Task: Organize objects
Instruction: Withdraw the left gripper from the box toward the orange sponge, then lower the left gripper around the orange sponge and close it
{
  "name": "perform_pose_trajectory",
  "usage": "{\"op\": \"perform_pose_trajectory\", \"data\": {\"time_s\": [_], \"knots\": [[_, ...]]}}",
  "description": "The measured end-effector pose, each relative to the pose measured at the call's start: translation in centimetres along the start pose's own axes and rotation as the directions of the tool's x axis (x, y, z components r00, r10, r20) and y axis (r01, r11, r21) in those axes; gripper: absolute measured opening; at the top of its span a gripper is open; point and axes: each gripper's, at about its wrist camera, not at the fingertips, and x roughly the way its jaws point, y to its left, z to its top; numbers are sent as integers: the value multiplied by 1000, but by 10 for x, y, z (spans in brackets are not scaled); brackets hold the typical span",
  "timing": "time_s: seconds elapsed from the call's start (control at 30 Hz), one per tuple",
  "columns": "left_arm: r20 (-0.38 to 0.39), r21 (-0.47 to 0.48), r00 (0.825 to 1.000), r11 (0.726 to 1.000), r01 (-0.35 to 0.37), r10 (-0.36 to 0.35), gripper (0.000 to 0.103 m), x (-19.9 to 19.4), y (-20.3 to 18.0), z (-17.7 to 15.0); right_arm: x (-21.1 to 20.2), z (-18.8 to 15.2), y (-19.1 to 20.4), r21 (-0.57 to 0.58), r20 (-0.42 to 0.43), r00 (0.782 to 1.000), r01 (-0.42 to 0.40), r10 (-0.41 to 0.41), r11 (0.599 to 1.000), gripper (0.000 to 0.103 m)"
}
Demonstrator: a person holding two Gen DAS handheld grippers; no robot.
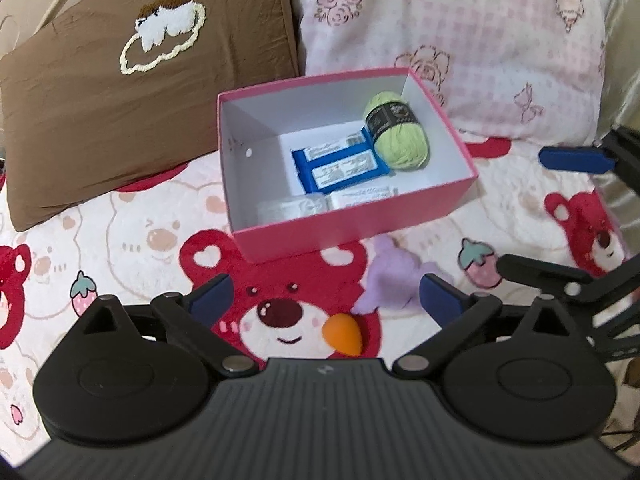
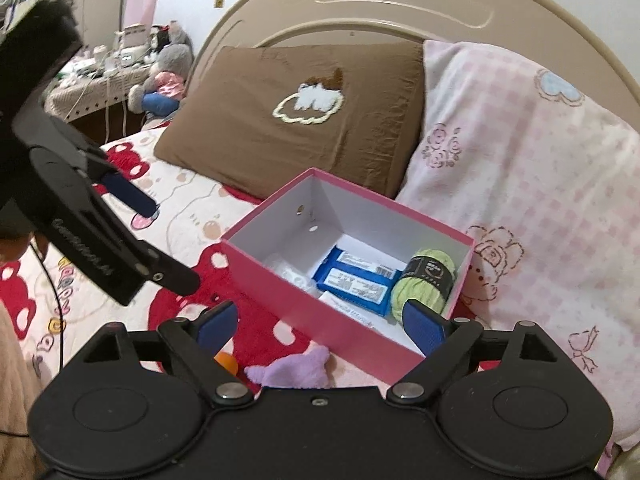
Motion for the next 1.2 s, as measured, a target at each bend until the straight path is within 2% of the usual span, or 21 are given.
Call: {"op": "perform_pose_trajectory", "data": {"time_s": [0.33,0.53,0.6,0.67,0.77,0.9,1.07,1.2], "knots": [[-15,-77,999,996,41,-43,100,18,26,-29,3,-17,23,-61,14,999,-50,51,997,92],[-4,-141,996,986,90,-92,100,33,39,-44,11,-26,30,-56,5,996,-91,92,994,92],[19,-184,990,972,144,-143,100,39,46,-49,19,-28,34,-65,-54,992,-121,118,991,92],[11,-221,985,960,170,-172,100,46,51,-52,30,-31,39,-89,-133,980,-159,147,983,92],[-5,-246,986,956,160,-166,100,56,55,-56,43,-35,45,-98,-194,970,-167,146,981,92],[-37,-268,985,951,155,-171,100,71,58,-65,57,-41,52,-80,-237,955,-203,179,976,92],[-116,-253,978,958,138,-172,100,91,48,-77,73,-50,60,-73,-252,946,-229,204,971,91],[-151,-255,972,957,139,-181,98,106,38,-85,88,-58,67,-67,-257,941,-245,221,967,89]]}}
